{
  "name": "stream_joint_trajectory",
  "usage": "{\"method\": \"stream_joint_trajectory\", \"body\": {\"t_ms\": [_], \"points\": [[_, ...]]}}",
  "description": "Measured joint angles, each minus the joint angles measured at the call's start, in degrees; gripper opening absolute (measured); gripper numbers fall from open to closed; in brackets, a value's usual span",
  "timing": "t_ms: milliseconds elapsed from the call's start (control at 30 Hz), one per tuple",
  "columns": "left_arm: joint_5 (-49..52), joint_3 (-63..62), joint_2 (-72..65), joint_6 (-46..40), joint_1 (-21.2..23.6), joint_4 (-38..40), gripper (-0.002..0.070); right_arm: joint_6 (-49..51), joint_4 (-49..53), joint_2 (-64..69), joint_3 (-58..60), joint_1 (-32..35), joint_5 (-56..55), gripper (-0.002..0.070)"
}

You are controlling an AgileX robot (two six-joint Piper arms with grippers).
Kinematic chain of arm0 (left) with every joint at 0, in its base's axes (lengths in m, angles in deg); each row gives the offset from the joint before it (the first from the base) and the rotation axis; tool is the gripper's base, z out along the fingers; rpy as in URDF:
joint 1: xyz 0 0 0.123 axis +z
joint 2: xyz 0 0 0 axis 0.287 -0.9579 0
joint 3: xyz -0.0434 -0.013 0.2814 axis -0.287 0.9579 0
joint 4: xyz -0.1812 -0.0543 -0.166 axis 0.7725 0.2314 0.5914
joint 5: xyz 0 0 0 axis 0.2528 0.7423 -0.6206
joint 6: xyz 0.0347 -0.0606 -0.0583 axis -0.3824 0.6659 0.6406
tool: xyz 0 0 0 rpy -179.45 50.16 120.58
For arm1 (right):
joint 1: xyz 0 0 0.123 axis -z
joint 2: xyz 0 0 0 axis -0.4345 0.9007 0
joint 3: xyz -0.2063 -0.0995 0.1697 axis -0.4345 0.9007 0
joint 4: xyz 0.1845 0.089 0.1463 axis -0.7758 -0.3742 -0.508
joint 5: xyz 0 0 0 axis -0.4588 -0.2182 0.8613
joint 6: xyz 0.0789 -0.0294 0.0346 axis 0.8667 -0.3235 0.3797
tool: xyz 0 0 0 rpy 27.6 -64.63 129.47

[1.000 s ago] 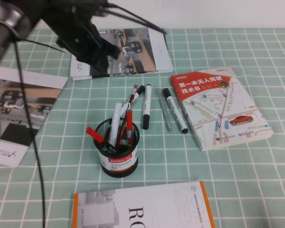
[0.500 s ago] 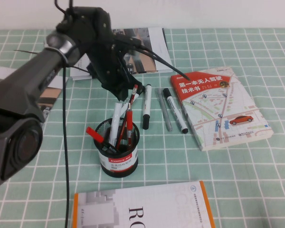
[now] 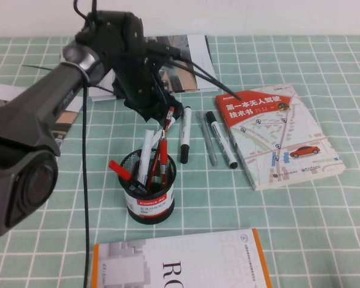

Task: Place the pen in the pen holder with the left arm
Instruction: Pick up the pen on the table

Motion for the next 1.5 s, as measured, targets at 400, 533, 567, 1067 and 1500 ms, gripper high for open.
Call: {"method": "stream_joint_trajectory", "body": {"t_ms": [400,533,567,1067,1500], "points": [[0.00,0.00,-3.20,-2.78,-1.26,-4.19,0.0318,0.00,0.00,0.00,0.00,0.00,0.00,-0.0020],[0.00,-0.11,-3.41,-3.30,-1.64,-5.35,0.0314,0.00,0.00,0.00,0.00,0.00,0.00,-0.0020],[0.00,-0.21,-3.52,-3.30,-1.64,-5.35,0.0312,0.00,0.00,0.00,0.00,0.00,0.00,-0.0020],[1.12,-0.87,-4.03,-2.59,-1.78,-5.24,0.0108,0.00,0.00,0.00,0.00,0.00,0.00,-0.0020],[2.21,-5.64,-0.95,-1.41,-1.78,-6.47,0.0108,0.00,0.00,0.00,0.00,0.00,0.00,-0.0020]]}}
